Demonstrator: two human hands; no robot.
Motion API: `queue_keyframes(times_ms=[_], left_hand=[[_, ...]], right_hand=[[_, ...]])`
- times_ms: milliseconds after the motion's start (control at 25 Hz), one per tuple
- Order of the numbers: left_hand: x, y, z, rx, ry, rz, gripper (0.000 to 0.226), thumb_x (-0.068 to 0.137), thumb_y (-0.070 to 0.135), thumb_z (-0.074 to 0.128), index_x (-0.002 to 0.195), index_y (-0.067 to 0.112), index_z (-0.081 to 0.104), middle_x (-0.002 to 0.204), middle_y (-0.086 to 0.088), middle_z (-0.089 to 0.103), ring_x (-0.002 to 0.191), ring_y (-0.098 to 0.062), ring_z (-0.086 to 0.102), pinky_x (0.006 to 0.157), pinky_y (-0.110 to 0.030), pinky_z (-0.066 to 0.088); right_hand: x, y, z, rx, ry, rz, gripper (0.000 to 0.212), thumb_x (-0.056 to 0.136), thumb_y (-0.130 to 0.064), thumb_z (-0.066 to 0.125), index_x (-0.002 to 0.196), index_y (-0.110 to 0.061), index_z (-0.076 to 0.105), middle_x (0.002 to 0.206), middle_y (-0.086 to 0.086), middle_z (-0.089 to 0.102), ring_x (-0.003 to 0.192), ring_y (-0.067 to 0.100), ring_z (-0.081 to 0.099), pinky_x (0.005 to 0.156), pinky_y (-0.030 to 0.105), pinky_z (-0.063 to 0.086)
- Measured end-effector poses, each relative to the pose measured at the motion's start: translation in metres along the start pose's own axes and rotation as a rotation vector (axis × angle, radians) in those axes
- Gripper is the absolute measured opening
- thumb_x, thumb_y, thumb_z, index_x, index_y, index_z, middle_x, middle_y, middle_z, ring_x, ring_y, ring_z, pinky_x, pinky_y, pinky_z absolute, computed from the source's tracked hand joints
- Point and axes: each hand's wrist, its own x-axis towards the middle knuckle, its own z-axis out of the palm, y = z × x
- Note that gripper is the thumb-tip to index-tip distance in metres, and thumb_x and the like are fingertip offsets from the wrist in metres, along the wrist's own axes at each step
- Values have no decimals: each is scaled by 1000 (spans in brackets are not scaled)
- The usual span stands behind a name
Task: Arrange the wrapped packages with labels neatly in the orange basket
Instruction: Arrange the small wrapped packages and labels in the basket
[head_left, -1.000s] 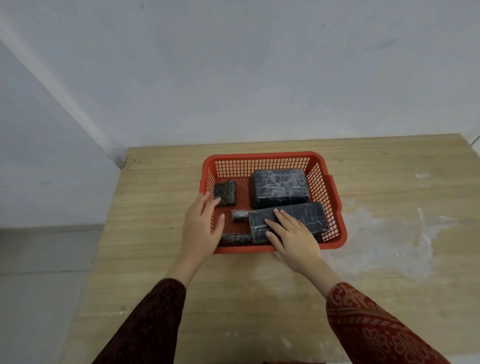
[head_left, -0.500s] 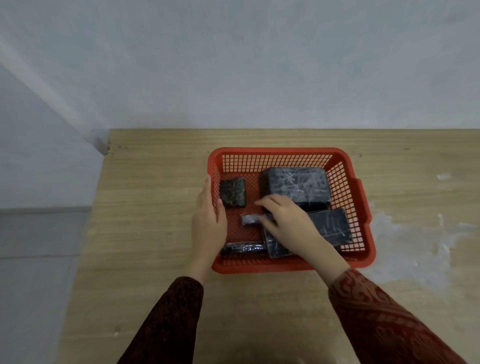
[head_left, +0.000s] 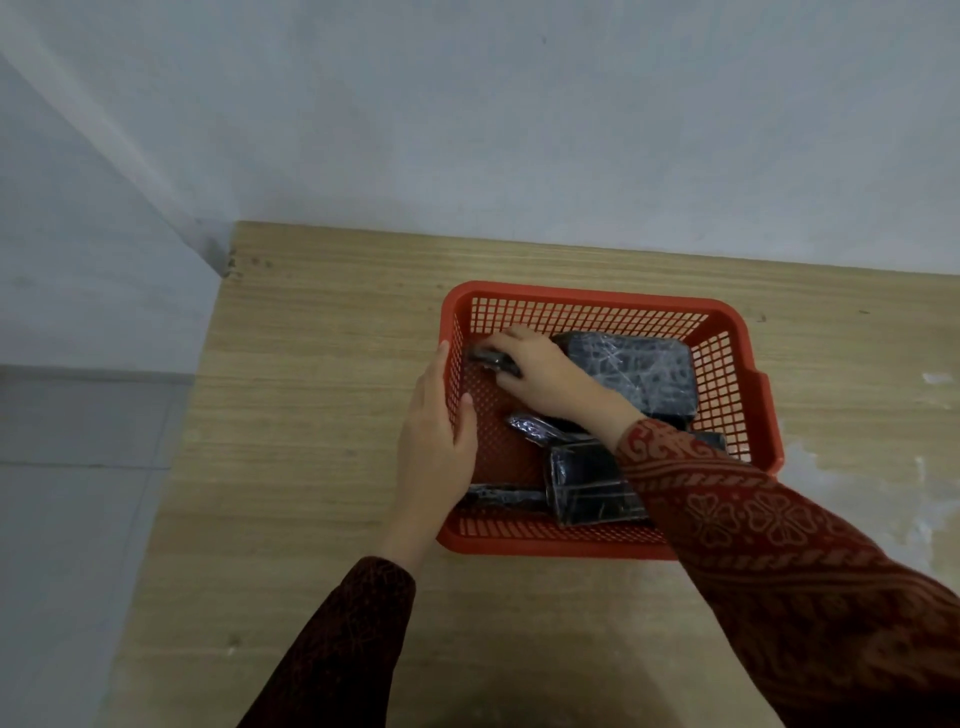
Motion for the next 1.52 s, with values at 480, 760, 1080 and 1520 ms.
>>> queue_keyframes(times_ms=[480,760,1080,1520], left_hand=[[1,3,-2,-31,-8,-8,57,97,20,46,150,19,24,147,3,39,125,10,30,95,6,21],[0,3,-1,-9,-7,3,59,97,16,47,150,14,23,144,3,40,121,16,26,92,8,20],[-2,7,-3,71,-2,17,62,95,14,49,151,16,21,140,-7,47,102,21,24,78,13,20],[-8,12,-10,182,7,54,59,95,19,49,149,14,26,142,-11,44,129,-22,40,108,-34,34]], right_hand=[[1,-4,-6,456,134,448,25,83,-18,69,100,-2,60,100,18,67,91,28,63,79,38,52],[15,-14,-6,-465,58,426,50,90,-47,53,111,-2,58,111,16,66,106,34,58,80,39,46],[-5,-26,-2,-460,25,174,39,87,-20,62,121,-6,49,123,18,55,111,38,56,86,46,49],[-52,-19,-7,-206,95,-65,47,90,-26,60,132,-10,47,132,12,49,121,28,45,100,41,43]])
